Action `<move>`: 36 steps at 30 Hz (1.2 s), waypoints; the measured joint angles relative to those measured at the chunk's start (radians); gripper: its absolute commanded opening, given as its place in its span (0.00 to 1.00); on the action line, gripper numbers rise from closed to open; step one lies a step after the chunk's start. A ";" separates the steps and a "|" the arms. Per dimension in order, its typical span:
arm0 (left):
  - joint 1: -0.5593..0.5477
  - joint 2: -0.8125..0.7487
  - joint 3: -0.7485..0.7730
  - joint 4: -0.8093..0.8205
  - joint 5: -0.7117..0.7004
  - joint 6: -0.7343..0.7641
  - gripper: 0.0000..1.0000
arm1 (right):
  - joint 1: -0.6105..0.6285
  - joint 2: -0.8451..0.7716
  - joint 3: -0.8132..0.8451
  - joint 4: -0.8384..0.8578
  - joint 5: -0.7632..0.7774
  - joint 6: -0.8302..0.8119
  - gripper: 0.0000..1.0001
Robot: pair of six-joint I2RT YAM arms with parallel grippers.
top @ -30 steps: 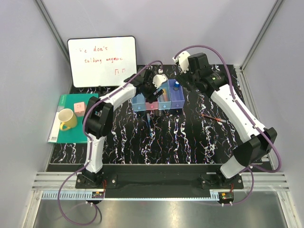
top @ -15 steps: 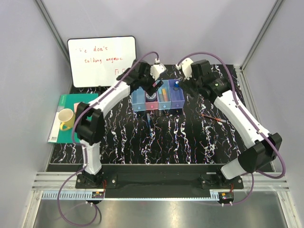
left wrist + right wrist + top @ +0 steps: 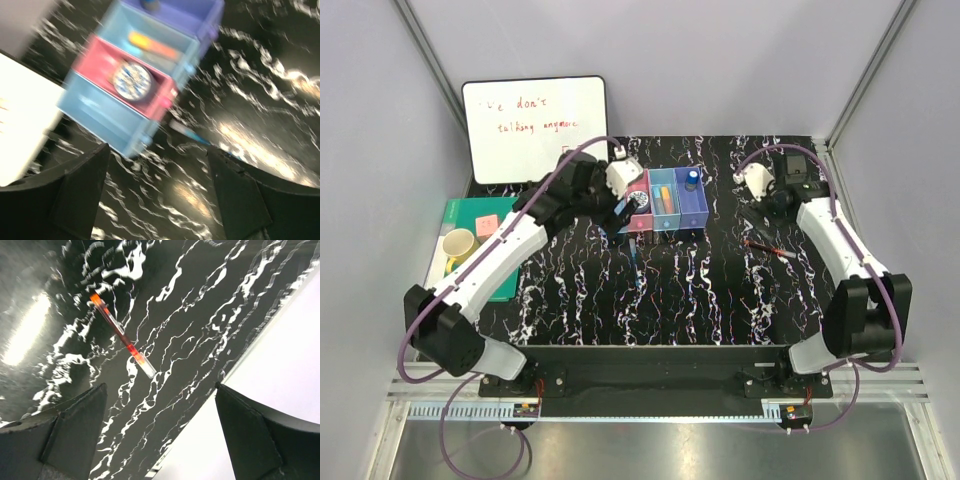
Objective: Sort the stationery into containers
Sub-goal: Pick up the pen from the center of the board.
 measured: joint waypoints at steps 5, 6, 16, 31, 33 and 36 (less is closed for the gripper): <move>-0.009 0.002 -0.046 -0.093 0.005 -0.036 0.82 | -0.104 0.082 0.000 0.000 -0.095 -0.125 0.93; -0.009 0.002 -0.046 -0.097 0.005 -0.039 0.82 | -0.112 0.096 0.000 -0.002 -0.109 -0.143 0.93; -0.009 -0.012 -0.046 -0.109 -0.002 -0.026 0.81 | -0.240 0.199 -0.016 -0.032 -0.203 -0.233 0.86; -0.009 -0.022 -0.046 -0.113 -0.016 0.022 0.82 | -0.296 0.292 0.157 -0.355 -0.470 0.128 0.80; -0.009 -0.023 -0.047 -0.113 -0.020 0.028 0.82 | -0.296 0.309 0.157 -0.396 -0.485 0.127 0.80; -0.009 -0.024 -0.047 -0.113 -0.026 0.039 0.82 | -0.296 0.336 0.156 -0.431 -0.489 0.127 0.79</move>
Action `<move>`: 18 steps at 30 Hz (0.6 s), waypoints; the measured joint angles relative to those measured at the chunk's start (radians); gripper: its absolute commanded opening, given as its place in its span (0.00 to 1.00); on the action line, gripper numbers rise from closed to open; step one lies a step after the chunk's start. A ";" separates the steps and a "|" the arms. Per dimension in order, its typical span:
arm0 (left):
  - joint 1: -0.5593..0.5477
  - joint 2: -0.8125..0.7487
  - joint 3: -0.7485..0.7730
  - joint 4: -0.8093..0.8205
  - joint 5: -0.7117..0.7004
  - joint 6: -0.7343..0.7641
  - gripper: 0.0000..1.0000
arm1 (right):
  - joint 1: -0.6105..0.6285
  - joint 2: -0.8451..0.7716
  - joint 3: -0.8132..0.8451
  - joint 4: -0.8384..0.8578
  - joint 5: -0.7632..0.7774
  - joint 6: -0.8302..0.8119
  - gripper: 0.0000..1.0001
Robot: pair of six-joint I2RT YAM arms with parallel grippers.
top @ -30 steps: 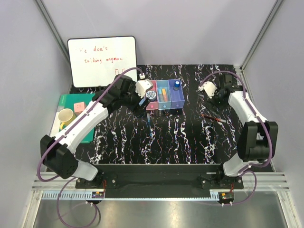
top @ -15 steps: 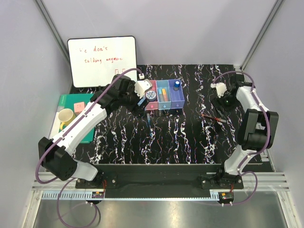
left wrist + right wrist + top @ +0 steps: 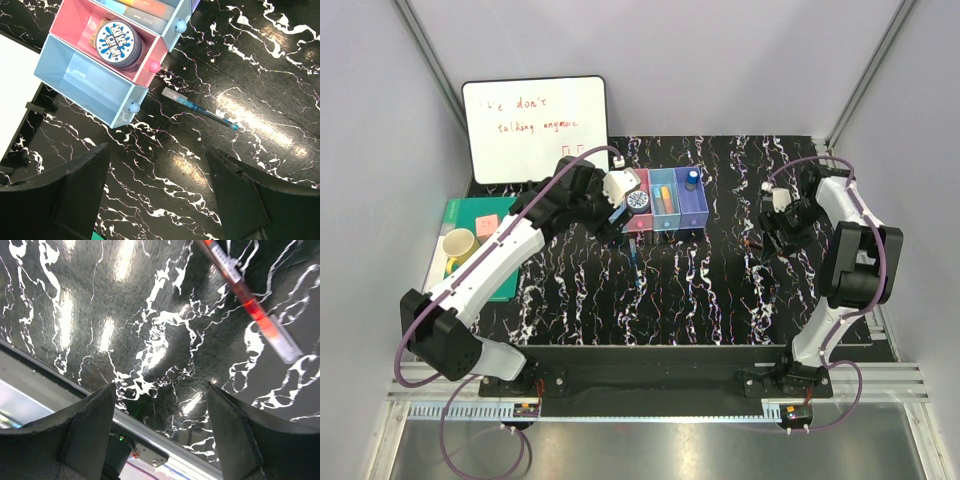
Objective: Sort the stationery into containers
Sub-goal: Pick up the pen from the center of the board.
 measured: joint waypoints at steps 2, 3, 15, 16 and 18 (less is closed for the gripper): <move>0.000 -0.001 0.000 0.000 -0.003 0.005 0.82 | 0.000 0.018 0.000 -0.010 0.001 0.003 0.80; 0.000 -0.001 0.000 0.000 -0.004 0.006 0.82 | 0.000 0.024 -0.001 -0.010 0.002 0.005 0.79; 0.000 -0.026 0.000 -0.008 -0.028 0.037 0.82 | -0.019 0.135 -0.004 0.073 0.065 0.100 0.80; 0.000 -0.027 0.000 -0.010 -0.029 0.039 0.82 | -0.023 0.142 -0.004 0.088 0.075 0.111 0.80; 0.000 -0.028 0.000 -0.014 -0.031 0.040 0.82 | -0.031 0.151 -0.004 0.113 0.092 0.128 0.80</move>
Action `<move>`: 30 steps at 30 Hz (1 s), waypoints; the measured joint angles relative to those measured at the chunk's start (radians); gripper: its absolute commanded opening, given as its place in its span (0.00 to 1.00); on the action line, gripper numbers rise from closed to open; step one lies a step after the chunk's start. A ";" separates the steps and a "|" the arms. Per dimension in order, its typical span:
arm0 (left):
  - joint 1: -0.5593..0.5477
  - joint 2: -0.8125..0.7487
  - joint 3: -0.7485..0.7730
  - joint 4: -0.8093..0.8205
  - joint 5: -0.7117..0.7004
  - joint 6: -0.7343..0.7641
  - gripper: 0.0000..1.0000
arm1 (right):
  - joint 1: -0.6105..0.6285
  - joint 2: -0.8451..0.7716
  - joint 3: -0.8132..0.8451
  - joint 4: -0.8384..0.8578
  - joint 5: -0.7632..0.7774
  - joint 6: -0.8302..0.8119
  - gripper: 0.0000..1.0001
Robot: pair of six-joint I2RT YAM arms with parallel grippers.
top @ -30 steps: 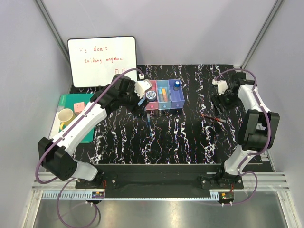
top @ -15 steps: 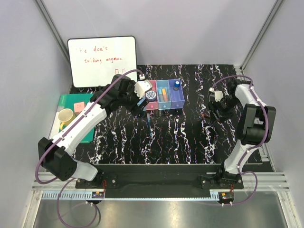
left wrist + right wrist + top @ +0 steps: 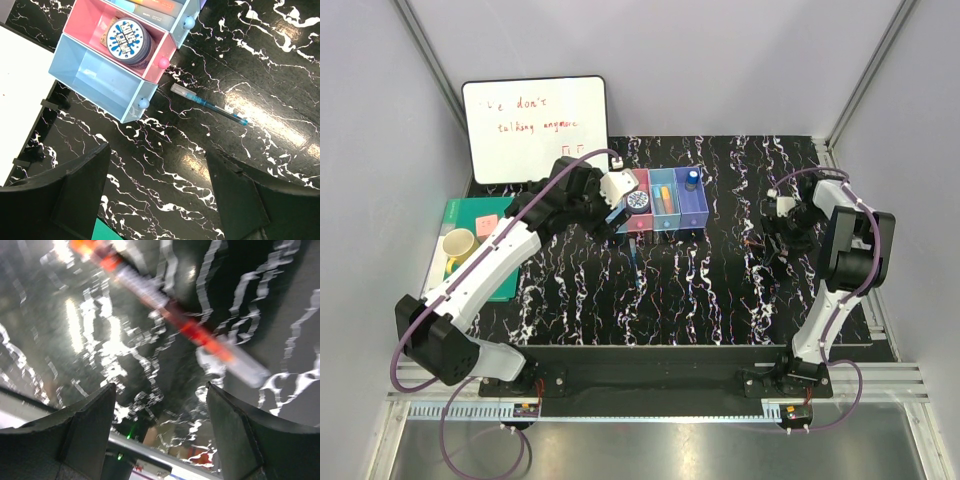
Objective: Sort the stationery into containers
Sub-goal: Pick up the pen from the center of the board.
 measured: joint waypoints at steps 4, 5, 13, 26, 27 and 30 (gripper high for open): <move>0.000 0.000 0.000 -0.005 -0.003 0.004 0.82 | -0.010 0.023 0.009 0.041 0.026 0.030 0.80; 0.000 0.000 0.000 -0.005 -0.004 0.005 0.82 | -0.011 0.031 0.011 0.053 0.032 0.035 0.80; 0.000 0.000 0.000 -0.008 -0.016 0.014 0.82 | -0.015 0.071 0.065 0.072 0.040 0.072 0.81; 0.000 0.002 0.000 -0.009 -0.023 0.024 0.82 | -0.015 0.180 0.241 0.107 -0.049 0.129 0.81; 0.000 0.003 0.000 -0.010 -0.023 0.025 0.82 | -0.015 0.192 0.260 0.108 -0.055 0.138 0.81; 0.000 0.008 0.000 -0.013 -0.026 0.030 0.82 | -0.014 0.225 0.315 0.114 -0.068 0.161 0.80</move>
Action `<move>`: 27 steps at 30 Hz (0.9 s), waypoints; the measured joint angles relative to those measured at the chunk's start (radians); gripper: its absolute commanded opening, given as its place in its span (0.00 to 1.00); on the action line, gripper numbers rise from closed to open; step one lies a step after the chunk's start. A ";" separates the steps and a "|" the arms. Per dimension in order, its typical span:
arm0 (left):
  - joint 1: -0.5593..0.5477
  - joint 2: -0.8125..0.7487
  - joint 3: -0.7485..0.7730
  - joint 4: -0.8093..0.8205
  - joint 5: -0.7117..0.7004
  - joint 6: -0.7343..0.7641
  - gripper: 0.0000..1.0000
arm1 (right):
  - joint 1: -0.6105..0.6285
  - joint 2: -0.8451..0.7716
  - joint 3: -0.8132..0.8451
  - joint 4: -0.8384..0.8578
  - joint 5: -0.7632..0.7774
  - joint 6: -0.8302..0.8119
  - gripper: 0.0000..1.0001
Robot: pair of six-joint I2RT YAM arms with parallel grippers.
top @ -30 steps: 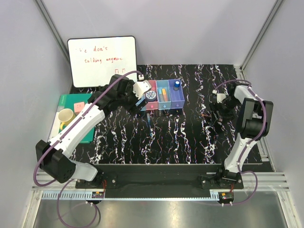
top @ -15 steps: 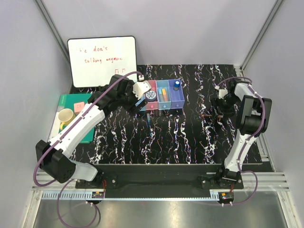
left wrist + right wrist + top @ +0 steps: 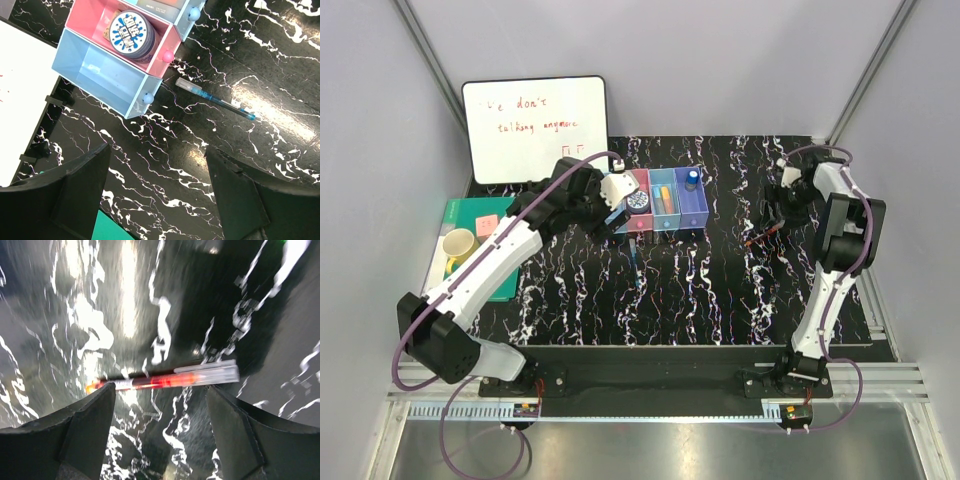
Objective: Sort the stationery into containers
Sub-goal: Pick up the pen from the center of the board.
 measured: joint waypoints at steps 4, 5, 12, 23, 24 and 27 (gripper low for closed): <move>0.000 0.006 0.000 -0.008 -0.004 0.007 0.82 | 0.010 0.029 0.048 0.021 0.009 0.024 0.79; 0.000 0.007 0.000 -0.010 -0.006 0.010 0.82 | 0.016 0.031 0.052 0.031 0.018 0.032 0.79; 0.000 0.008 0.002 -0.016 -0.011 0.020 0.82 | 0.105 0.026 0.036 0.134 0.152 0.069 0.73; 0.000 0.009 0.014 -0.016 -0.018 0.041 0.82 | 0.154 -0.032 -0.084 0.280 0.286 0.092 0.50; 0.000 0.009 0.014 -0.017 -0.018 0.043 0.82 | 0.155 -0.035 -0.090 0.288 0.290 0.093 0.51; 0.000 0.009 0.014 -0.016 -0.018 0.043 0.82 | 0.155 -0.043 -0.104 0.302 0.293 0.096 0.52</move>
